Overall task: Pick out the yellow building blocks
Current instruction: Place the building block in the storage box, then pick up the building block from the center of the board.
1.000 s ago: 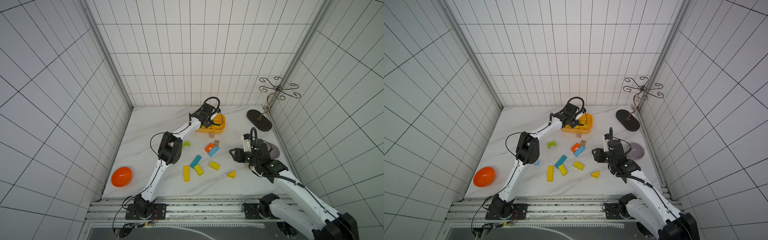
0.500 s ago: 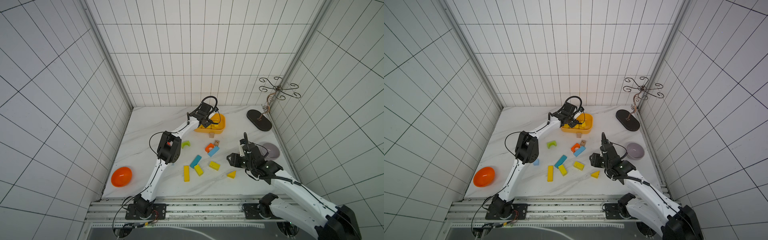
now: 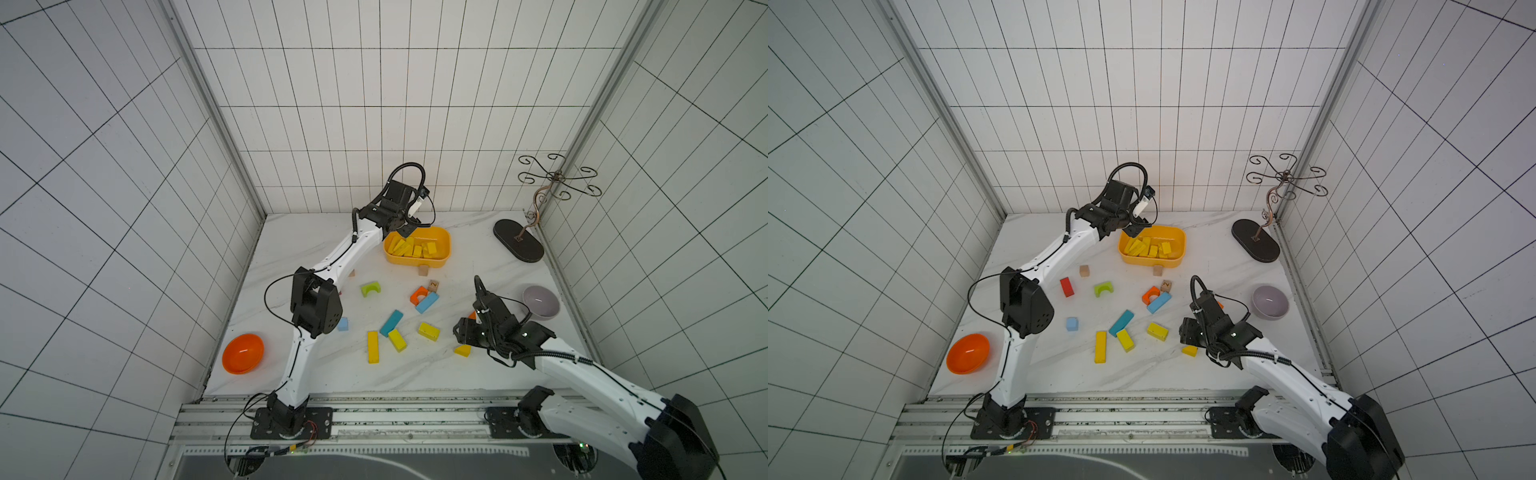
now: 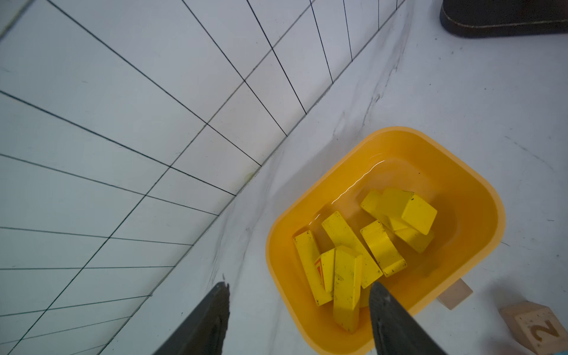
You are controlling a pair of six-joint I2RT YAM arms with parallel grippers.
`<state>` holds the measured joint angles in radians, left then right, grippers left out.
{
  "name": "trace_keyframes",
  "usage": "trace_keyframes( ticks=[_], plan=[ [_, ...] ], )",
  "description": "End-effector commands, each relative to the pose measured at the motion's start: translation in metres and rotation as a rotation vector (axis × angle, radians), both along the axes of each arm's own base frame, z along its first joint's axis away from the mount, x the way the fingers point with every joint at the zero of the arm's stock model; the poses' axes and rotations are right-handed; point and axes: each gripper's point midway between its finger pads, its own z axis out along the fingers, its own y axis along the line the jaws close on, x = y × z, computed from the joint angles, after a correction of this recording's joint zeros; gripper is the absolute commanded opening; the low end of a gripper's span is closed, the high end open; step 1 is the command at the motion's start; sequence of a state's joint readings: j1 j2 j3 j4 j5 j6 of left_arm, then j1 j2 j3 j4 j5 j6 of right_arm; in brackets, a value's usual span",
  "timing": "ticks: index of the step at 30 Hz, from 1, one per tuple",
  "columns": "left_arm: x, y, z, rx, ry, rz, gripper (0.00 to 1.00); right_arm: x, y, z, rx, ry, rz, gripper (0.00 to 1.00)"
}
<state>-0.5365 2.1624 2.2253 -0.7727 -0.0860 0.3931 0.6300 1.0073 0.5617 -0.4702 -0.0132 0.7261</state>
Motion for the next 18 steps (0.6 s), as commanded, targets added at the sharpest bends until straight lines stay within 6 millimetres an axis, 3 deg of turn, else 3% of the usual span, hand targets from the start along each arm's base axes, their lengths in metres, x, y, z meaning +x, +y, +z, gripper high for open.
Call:
trace_keyframes(
  ticks=[1,6,10,18],
  plan=[
    [-0.021,0.028,0.016,-0.079,0.077,0.032,0.71,-0.016,-0.008,-0.016,-0.058,0.086,-0.023,0.62],
    [-0.042,0.056,0.025,-0.086,0.09,0.042,0.71,-0.024,-0.003,-0.026,-0.075,0.13,-0.001,0.62],
    [-0.055,0.071,0.02,-0.068,0.102,0.049,0.71,-0.025,0.0,-0.027,-0.078,0.132,0.006,0.63],
    [-0.068,0.087,0.012,-0.082,0.13,0.058,0.71,-0.029,-0.005,-0.034,-0.122,0.152,0.018,0.63]
  ],
)
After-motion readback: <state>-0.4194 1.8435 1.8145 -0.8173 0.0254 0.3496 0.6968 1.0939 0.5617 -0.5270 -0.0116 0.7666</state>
